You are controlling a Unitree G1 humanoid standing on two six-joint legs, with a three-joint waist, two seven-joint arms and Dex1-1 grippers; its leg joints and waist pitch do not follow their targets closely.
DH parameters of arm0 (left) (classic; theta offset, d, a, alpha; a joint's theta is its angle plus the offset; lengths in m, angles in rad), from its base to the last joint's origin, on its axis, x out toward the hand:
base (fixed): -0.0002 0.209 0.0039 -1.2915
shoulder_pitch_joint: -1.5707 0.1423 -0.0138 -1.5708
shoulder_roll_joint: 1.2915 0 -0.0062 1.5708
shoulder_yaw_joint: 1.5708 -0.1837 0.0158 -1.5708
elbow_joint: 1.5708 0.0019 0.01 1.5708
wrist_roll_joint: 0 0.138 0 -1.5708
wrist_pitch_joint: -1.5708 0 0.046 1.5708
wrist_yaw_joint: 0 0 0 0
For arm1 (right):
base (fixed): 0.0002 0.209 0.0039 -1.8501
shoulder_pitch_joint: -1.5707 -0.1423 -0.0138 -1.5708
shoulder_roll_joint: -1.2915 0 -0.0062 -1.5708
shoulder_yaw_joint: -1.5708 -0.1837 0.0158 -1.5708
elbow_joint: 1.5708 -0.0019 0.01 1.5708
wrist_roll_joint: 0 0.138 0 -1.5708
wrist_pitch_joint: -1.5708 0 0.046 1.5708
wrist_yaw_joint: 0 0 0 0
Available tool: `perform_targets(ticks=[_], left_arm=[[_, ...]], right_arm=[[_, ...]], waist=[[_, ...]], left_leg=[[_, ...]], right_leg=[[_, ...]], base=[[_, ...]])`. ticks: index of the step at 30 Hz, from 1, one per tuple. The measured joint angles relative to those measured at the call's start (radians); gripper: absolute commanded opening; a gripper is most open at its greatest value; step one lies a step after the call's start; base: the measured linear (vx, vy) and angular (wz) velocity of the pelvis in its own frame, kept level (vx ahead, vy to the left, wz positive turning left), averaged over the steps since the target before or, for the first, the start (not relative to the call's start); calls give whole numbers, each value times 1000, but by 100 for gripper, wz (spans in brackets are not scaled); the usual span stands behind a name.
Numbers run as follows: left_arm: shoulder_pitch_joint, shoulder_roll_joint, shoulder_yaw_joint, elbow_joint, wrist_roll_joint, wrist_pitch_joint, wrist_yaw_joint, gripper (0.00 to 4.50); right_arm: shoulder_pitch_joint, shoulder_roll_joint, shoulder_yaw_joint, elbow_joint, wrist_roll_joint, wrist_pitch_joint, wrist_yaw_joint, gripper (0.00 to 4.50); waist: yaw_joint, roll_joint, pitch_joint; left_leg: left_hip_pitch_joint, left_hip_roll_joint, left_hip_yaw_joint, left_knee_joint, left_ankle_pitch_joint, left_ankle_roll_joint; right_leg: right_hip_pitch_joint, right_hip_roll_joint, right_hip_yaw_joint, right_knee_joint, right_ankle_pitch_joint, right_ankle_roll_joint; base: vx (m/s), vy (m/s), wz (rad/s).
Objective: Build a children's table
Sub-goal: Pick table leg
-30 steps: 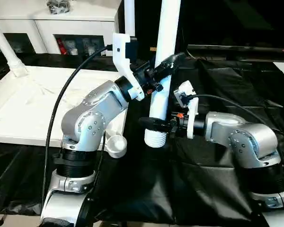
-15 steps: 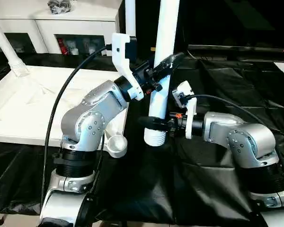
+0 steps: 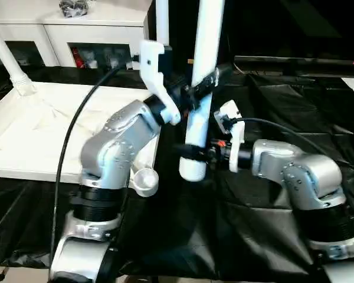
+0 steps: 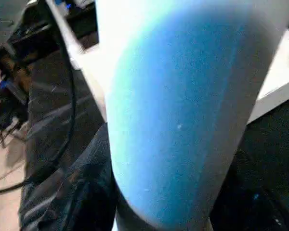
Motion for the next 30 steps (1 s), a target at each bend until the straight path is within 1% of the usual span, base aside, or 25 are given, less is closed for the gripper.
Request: perform_targets(ticks=[2, 5, 7, 9, 10, 12, 14, 16, 17, 18, 19, 20, 22, 24, 26, 27, 28, 29, 30], left_arm=[[9, -2, -1, -7, 7, -20, 6, 295], [55, -2, 2, -51, 9, -15, 25, 295], [87, 18, 8, -70, 15, 4, 44, 295], [120, 39, 9, -84, 48, 4, 64, 295], [133, 48, 6, -88, 68, 2, 73, 295], [188, 82, -6, -112, 129, -11, 99, 295], [258, 135, -35, -139, 201, -25, 124, 295], [339, 162, -52, -152, 270, -46, 148, 295], [370, 164, -59, -156, 287, -55, 158, 295], [410, 149, -59, -157, 308, -76, 183, 295], [431, 136, -59, -157, 320, -90, 203, 295], [442, 129, -59, -155, 332, -100, 218, 295], [457, 103, -52, -148, 362, -155, 267, 295], [465, 81, -36, -147, 373, -187, 304, 295], [466, 84, -31, -144, 383, -199, 317, 295], [467, 83, -33, -144, 389, -205, 323, 295], [467, 81, -33, -144, 393, -210, 324, 295], [468, 80, -34, -144, 395, -211, 325, 295], [470, 79, -33, -144, 400, -216, 325, 295]], right_arm=[[7, 20, -25, 0, -6, -19, -31, 191], [46, 48, -82, -12, -19, -64, -99, 191], [74, 56, -129, -25, -26, -95, -142, 191], [91, 59, -156, -46, -41, -125, -180, 191], [97, 57, -161, -57, -52, -139, -195, 191], [132, 39, -161, -86, -91, -163, -232, 191], [182, 27, -164, -100, -136, -194, -270, 191], [240, 27, -170, -110, -177, -206, -315, 191], [265, 27, -166, -113, -196, -216, -334, 191], [295, 30, -157, -114, -233, -237, -366, 191], [313, 32, -150, -114, -256, -249, -386, 191], [323, 34, -144, -114, -273, -256, -401, 191], [342, 41, -135, -115, -316, -295, -449, 191], [360, 55, -136, -115, -352, -360, -488, 191], [361, 68, -145, -115, -358, -394, -503, 191], [362, 74, -152, -115, -357, -409, -506, 191], [364, 79, -159, -115, -356, -419, -508, 191], [365, 82, -164, -115, -355, -423, -508, 191], [368, 86, -170, -115, -354, -429, -511, 191]], waist=[[0, 0, 0], [2, 1, 0], [0, 1, 0], [-2, 7, -1], [-3, 10, -2], [-4, 16, -5], [-5, 18, -6], [-5, 19, -6], [-5, 19, -6], [-6, 19, -6], [-6, 19, -6], [-6, 19, -6], [-7, 20, -6], [-12, 20, -6], [-14, 20, -6], [-14, 20, -6], [-11, 18, -6], [-7, 19, -7], [2, 22, -9]], left_leg=[[0, 0, 0, 0, 0, 0], [0, 0, 0, 0, 0, 0], [0, 0, 0, -1, 0, 0], [0, 0, 0, -1, 0, 0], [0, 0, 0, -1, 0, 0], [1, 0, 0, -2, 0, 0], [2, 0, 0, -5, 0, 0], [1, 0, 0, -7, 0, -1], [1, 0, 0, -7, 0, -1], [1, 0, 0, -8, 0, -1], [0, 0, 0, -8, 0, -1], [0, 0, 0, -8, 0, -1], [0, 0, 0, -8, 0, -1], [0, -1, 0, -9, 0, -1], [0, -2, 1, -10, 0, 0], [-1, -4, 1, -8, -1, 2], [-2, -8, 1, -3, -3, 7], [-4, -9, 0, 2, -5, 12], [-9, -9, -10, 20, -9, 24]], right_leg=[[0, 0, 0, 0, 0, 0], [0, 0, 0, -1, 0, 0], [0, 0, 0, -1, 0, 0], [0, 0, 0, -1, 0, 1], [0, 0, 0, -1, 0, 1], [0, 0, 0, -1, -2, 4], [0, 1, 0, -3, -3, 7], [-1, 1, 0, -4, -3, 7], [-1, 1, 0, -5, -3, 7], [-1, 1, 0, -5, -3, 7], [-1, 1, 0, -6, -3, 7], [-1, 1, 0, -6, -3, 7], [0, 1, 0, -9, -2, 10], [0, 1, 1, -12, -1, 11], [1, 0, 2, -15, 1, 13], [1, -4, 4, -16, 3, 16], [1, -11, 4, -17, 5, 22], [1, -14, 3, -16, 6, 24], [2, -20, 3, -16, 8, 31]], base=[[0, 0, 0], [0, 0, 0], [0, 0, 0], [0, 0, 0], [0, 0, 0], [0, 0, 0], [0, 0, 0], [0, 0, 0], [0, 0, 0], [0, 0, 0], [0, 0, 0], [0, 0, 0], [0, 0, 0], [0, 0, 0], [0, 0, 0], [0, 0, 0], [-7, 58, -6], [4, 98, -16], [4, 98, -16]])
